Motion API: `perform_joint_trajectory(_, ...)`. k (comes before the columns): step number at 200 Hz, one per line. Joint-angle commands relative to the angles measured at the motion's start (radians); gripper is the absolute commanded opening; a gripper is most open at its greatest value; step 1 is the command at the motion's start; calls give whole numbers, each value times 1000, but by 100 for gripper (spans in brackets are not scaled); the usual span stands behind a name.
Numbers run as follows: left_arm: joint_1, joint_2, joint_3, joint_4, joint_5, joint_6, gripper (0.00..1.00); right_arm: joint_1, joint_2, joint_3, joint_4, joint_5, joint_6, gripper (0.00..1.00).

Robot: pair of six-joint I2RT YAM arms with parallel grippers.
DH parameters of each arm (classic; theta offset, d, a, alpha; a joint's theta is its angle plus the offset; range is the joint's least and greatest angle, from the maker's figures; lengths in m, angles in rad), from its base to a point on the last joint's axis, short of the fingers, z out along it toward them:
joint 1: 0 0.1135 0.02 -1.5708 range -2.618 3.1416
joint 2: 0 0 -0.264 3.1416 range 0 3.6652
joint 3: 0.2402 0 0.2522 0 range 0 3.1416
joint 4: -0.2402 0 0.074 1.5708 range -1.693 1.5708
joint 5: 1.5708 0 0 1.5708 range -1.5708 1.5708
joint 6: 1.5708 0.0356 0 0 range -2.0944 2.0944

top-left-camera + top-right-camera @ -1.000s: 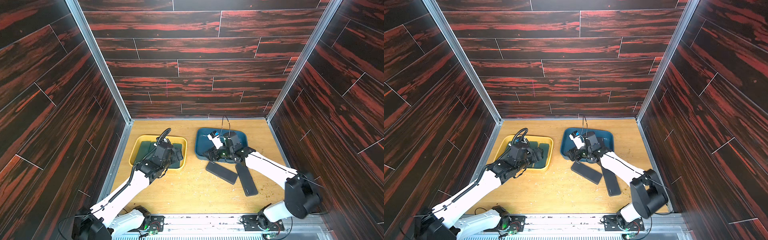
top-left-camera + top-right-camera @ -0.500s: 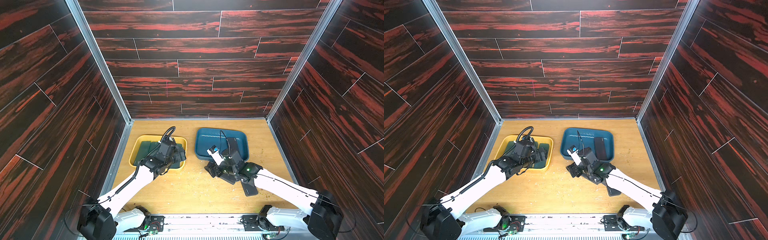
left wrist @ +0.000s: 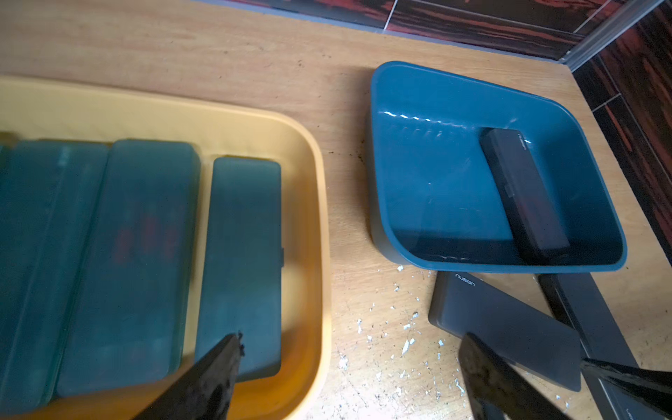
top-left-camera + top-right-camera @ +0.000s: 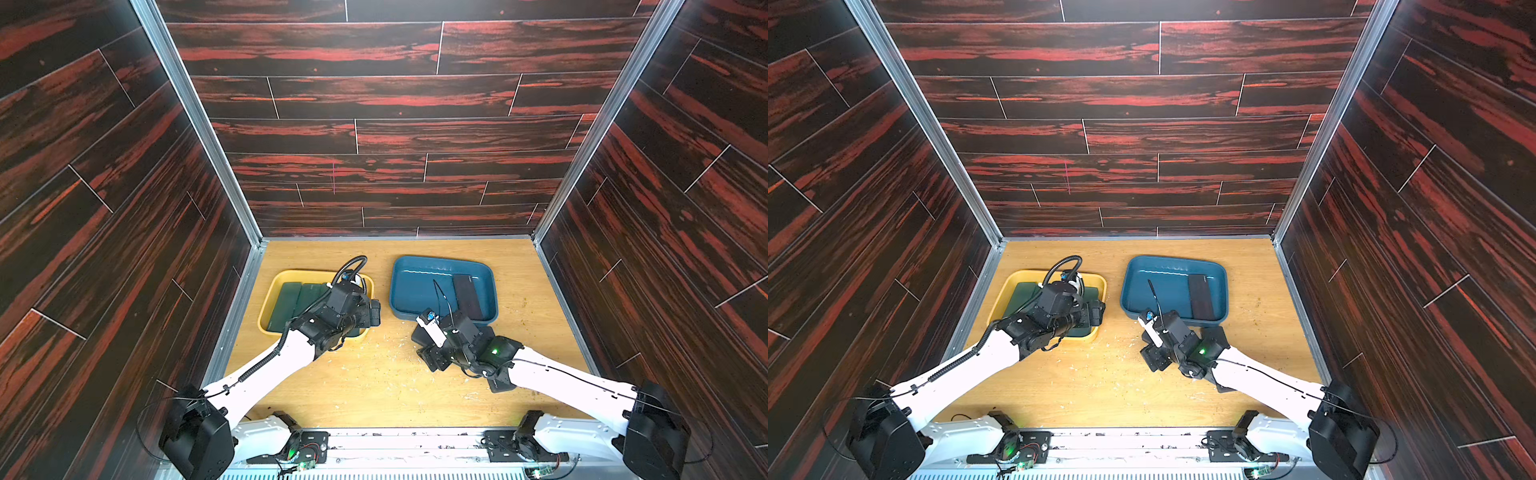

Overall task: Place the pencil cases by color into the storage box
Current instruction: Pick up the pencil case from the center of the board.

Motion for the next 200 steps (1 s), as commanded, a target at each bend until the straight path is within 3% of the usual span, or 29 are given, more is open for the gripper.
perform_joint_trajectory(1,-8,-21,-18,49,-15,63,94,14,23,-32,13,21,19,83)
perform_joint_trajectory(77,-8,-95,-79,125,31,90,94,28,38,-46,-1,66,41,83)
perform_joint_trajectory(160,-9,-155,-104,135,70,87,95,31,120,24,-75,191,-25,85)
perform_joint_trajectory(200,-8,-177,-120,143,80,74,95,11,162,34,-98,153,-37,87)
